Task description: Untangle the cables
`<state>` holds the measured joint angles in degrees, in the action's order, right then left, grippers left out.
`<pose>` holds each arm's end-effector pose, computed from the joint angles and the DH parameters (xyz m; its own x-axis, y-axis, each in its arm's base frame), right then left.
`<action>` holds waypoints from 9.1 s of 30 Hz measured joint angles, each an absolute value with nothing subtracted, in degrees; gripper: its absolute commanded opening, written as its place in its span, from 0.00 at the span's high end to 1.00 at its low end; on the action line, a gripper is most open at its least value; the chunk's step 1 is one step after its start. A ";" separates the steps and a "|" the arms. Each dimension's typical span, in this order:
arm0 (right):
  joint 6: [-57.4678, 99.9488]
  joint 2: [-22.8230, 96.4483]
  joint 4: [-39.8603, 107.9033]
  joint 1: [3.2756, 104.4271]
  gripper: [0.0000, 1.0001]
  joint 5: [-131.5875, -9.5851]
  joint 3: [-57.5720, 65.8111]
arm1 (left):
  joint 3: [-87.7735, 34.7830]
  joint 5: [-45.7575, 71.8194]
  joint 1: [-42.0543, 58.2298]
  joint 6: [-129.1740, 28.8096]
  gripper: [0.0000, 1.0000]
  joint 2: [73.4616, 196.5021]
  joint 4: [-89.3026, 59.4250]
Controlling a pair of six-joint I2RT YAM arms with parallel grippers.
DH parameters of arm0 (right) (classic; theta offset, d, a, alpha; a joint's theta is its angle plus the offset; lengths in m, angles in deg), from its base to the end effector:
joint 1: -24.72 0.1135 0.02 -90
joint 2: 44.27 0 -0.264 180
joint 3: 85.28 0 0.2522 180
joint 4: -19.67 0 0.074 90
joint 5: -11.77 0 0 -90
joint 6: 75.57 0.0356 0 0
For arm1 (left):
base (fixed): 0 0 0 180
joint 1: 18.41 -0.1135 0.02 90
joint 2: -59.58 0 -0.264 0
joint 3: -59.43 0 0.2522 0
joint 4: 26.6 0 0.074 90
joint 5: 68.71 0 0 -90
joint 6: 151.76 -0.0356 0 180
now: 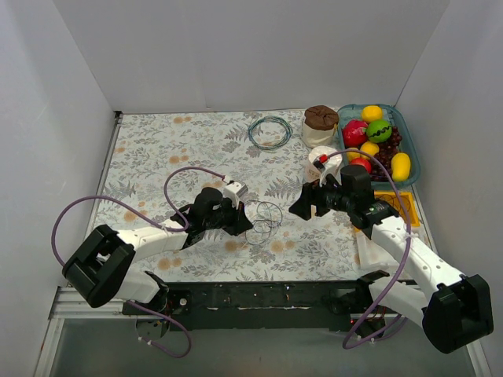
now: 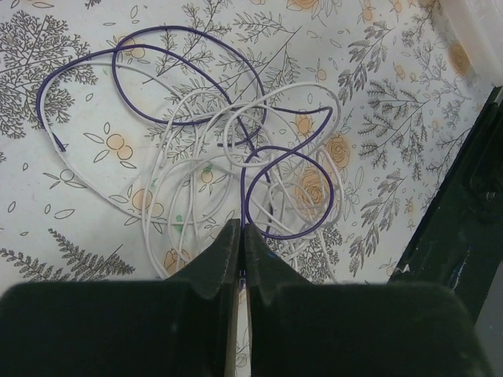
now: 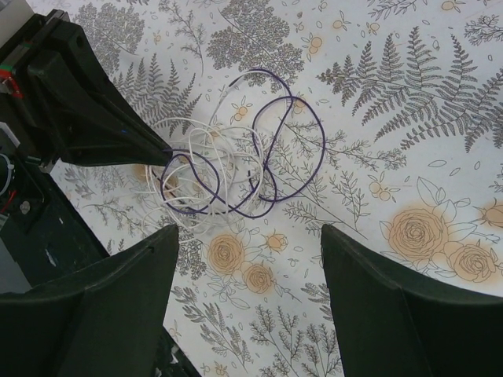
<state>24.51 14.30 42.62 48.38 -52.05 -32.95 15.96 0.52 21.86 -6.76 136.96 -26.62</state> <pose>0.2003 0.1049 0.2597 -0.5646 -0.0759 -0.8219 -0.6237 0.6914 0.3646 0.1907 -0.1781 0.1706 -0.9231 -0.2218 -0.3142 0.1270 0.5953 -0.7934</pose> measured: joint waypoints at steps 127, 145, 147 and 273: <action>5.56 18.73 42.27 69.48 0.99 -88.64 29.04 | 21.80 -7.83 21.90 -49.05 0.62 117.00 -18.38; -6.90 12.53 53.52 49.04 0.99 -114.87 14.90 | 24.05 -7.88 21.88 -46.69 0.58 110.23 -19.36; -6.15 12.40 55.36 43.55 0.99 -113.34 13.00 | 25.03 -7.88 21.77 -45.77 0.58 108.70 -19.58; 15.64 20.20 60.52 1.24 0.11 -78.26 -18.81 | 34.71 -7.92 14.32 -35.98 0.48 96.66 -24.06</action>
